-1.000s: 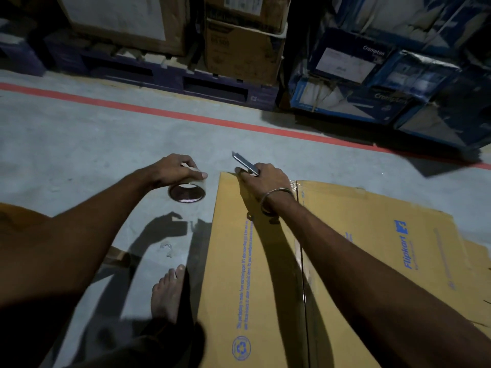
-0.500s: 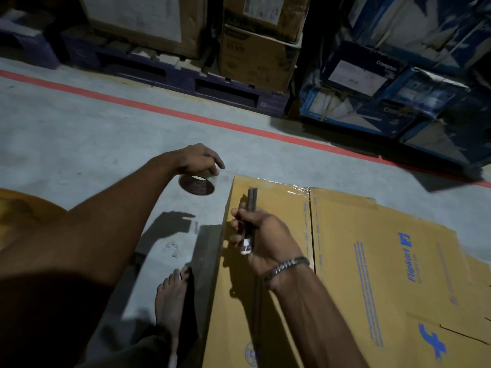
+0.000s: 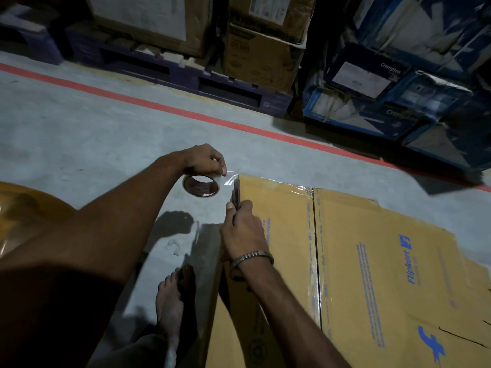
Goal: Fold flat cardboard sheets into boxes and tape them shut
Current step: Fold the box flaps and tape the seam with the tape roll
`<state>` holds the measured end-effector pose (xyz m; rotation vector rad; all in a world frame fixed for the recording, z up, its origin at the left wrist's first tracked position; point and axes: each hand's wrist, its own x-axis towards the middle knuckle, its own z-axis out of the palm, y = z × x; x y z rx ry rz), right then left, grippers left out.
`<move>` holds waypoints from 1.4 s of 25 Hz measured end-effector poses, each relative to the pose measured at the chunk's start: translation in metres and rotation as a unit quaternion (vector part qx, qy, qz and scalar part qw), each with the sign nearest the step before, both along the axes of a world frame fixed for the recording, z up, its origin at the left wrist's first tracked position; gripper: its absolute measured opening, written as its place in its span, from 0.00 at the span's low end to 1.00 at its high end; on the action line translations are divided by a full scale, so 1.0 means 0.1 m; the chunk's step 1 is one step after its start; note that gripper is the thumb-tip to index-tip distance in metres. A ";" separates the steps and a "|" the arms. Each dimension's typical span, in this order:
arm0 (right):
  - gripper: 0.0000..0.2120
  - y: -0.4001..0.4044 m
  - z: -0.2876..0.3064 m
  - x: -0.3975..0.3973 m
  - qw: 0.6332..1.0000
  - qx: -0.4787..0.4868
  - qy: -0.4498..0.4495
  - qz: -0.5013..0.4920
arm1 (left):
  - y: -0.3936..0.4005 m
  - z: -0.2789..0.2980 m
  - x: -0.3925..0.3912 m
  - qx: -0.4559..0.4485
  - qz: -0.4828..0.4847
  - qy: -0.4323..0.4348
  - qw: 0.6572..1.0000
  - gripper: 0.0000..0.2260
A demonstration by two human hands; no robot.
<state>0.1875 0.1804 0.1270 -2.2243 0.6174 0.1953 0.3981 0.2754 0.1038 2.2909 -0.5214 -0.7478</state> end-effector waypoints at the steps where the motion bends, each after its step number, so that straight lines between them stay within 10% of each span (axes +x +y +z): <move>1: 0.16 0.02 0.04 0.05 0.999 -0.030 0.006 0.008 | 0.00 0.00 0.00 0.007 -0.004 -0.002 1.000 0.07; 11: 0.40 0.13 0.03 0.46 0.976 -0.186 0.074 0.090 | -0.06 0.02 0.05 0.054 -0.016 -0.052 0.997 0.01; 35: 0.35 0.14 0.16 0.60 0.946 -0.223 0.160 0.171 | -0.12 0.02 0.09 0.112 -0.075 -0.133 0.982 0.04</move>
